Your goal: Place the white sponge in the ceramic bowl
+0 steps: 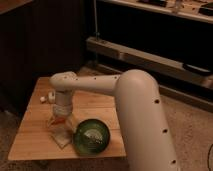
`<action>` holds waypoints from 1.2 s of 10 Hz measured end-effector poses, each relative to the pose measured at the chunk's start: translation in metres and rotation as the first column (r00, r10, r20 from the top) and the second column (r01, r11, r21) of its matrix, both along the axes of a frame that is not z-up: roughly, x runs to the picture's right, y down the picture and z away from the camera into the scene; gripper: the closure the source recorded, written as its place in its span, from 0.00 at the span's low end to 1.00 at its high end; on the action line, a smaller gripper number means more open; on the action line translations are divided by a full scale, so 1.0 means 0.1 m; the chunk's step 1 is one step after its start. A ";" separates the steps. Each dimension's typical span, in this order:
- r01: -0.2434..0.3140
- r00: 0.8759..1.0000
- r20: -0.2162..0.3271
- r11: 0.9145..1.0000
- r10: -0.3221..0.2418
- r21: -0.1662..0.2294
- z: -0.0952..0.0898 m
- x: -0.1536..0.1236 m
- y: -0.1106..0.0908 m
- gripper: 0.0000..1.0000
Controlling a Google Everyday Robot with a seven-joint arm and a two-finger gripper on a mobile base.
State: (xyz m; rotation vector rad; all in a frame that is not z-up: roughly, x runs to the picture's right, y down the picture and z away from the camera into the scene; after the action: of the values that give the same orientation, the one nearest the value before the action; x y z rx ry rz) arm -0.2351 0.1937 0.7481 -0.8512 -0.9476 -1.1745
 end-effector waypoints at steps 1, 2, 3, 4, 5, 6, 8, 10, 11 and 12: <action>0.058 0.997 0.041 0.998 -0.058 0.014 0.04 -0.07 -0.03 0.20; 0.130 0.984 0.119 0.991 -0.134 0.038 0.07 -0.19 -0.06 0.20; 0.188 0.960 0.198 0.980 -0.197 0.064 0.10 -0.25 -0.10 0.20; 0.229 0.933 0.263 0.969 -0.245 0.090 0.11 -0.28 -0.13 0.20; 0.246 0.917 0.297 0.964 -0.267 0.105 0.11 -0.30 -0.13 0.20; 0.271 0.886 0.350 0.953 -0.302 0.137 0.09 -0.32 -0.15 0.20; 0.326 0.788 0.468 0.916 -0.399 0.232 0.03 -0.37 -0.14 0.20; 0.388 0.670 0.495 0.830 -0.553 0.402 -0.08 -0.48 -0.06 0.20; 0.416 0.654 0.467 0.798 -0.596 0.436 -0.08 -0.53 -0.03 0.20; 0.440 0.659 0.428 0.779 -0.618 0.447 -0.07 -0.57 0.00 0.20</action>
State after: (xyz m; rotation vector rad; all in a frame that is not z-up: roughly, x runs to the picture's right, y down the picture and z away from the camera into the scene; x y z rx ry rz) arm -0.2920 0.1939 0.7411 -0.5386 -0.9542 -2.1252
